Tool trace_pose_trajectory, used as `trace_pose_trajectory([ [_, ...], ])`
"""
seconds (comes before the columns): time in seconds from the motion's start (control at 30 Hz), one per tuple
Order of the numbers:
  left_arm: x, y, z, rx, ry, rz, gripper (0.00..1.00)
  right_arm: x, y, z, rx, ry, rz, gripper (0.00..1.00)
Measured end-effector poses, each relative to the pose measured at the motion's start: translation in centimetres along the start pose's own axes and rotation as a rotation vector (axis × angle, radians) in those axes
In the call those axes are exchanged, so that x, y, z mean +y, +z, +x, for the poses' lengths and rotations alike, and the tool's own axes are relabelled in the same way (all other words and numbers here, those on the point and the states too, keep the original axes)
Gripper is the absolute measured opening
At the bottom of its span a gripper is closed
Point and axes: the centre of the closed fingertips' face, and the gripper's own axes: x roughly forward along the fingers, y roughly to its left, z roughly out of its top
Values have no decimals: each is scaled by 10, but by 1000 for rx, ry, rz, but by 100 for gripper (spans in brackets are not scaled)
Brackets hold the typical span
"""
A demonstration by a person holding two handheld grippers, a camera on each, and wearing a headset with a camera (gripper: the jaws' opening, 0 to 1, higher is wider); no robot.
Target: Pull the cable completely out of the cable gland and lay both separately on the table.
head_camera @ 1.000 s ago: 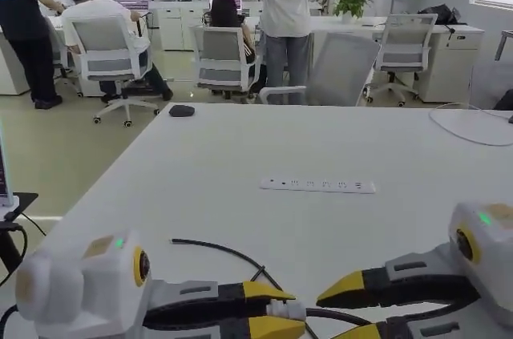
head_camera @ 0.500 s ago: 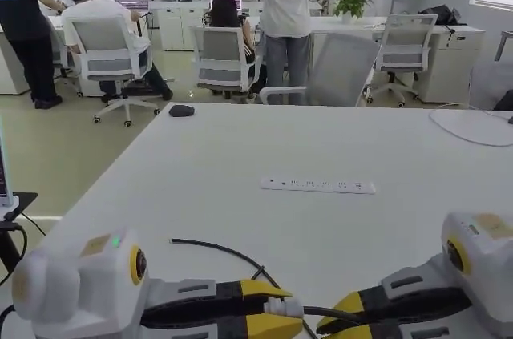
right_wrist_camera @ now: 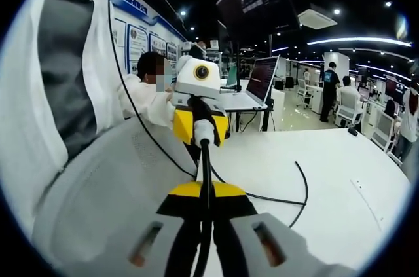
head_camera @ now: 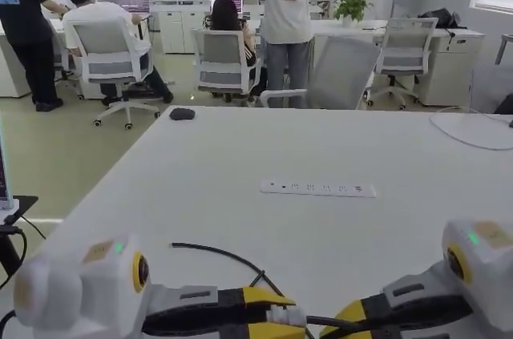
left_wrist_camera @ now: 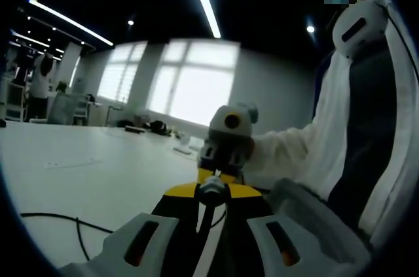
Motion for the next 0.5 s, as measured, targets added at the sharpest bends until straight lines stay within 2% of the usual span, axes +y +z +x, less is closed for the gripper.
trace_pose_trajectory([
  [0.3, 2, 2, -1, -8, 11, 1, 16, -5, -10, -11, 9, -21, 13, 2],
  [0.5, 3, 2, -1, -8, 15, 0, 16, -9, -23, -21, 11, -45, 39, 2],
])
